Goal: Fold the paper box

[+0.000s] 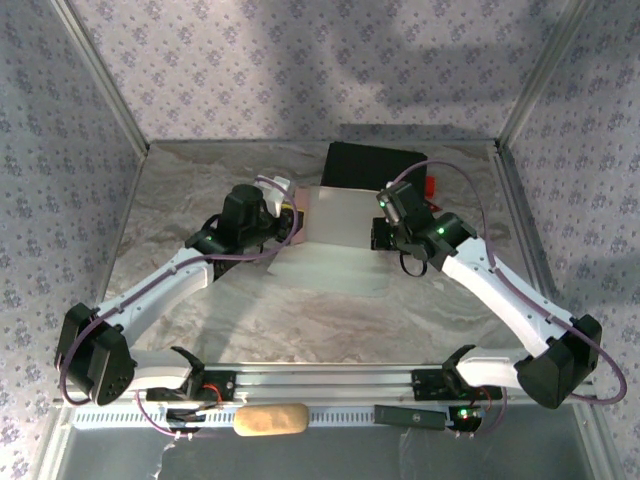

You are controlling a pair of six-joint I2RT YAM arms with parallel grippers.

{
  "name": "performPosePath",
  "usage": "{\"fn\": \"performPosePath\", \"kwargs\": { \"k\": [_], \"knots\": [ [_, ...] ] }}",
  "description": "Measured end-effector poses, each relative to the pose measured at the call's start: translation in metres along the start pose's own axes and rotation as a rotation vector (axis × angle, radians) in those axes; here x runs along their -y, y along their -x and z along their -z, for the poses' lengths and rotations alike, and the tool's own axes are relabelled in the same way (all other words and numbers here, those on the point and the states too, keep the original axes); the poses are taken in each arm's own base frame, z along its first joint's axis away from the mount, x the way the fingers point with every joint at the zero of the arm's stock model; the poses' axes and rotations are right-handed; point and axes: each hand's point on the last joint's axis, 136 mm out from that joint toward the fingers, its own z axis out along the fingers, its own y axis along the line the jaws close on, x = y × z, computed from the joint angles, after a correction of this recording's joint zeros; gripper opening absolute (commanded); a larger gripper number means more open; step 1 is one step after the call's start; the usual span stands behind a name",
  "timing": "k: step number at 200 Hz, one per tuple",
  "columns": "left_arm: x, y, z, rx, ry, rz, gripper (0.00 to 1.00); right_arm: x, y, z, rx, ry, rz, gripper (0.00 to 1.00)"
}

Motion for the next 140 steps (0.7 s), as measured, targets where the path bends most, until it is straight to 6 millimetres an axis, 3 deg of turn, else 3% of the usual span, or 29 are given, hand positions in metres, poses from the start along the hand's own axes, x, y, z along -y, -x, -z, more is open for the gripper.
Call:
{"fn": "performPosePath", "kwargs": {
  "k": [29,52,66,91,106,117,140],
  "knots": [
    [-0.001,0.001,0.0,0.002,0.002,0.001,0.22,-0.002,-0.001,0.0,-0.006,0.013,-0.001,0.0],
    [-0.002,0.0,0.0,0.0,0.0,0.001,0.33,-0.004,-0.001,0.0,-0.011,0.028,-0.002,0.0],
    [-0.002,0.0,-0.001,0.0,-0.003,-0.002,0.35,-0.006,-0.001,0.0,-0.011,0.039,-0.003,0.0],
    [-0.003,0.002,-0.003,0.007,-0.013,0.002,0.34,-0.007,0.0,0.001,-0.01,0.05,-0.001,0.0],
    [-0.005,0.004,-0.002,0.011,-0.016,0.007,0.26,-0.008,0.0,0.001,-0.012,0.058,-0.001,0.0],
    [-0.007,0.004,-0.002,0.012,-0.018,0.009,0.26,-0.008,0.0,0.001,-0.012,0.059,0.002,0.0],
    [-0.006,0.004,-0.002,0.008,-0.03,0.01,0.39,-0.01,0.0,0.002,-0.011,0.07,0.006,0.0]
  ]
}}
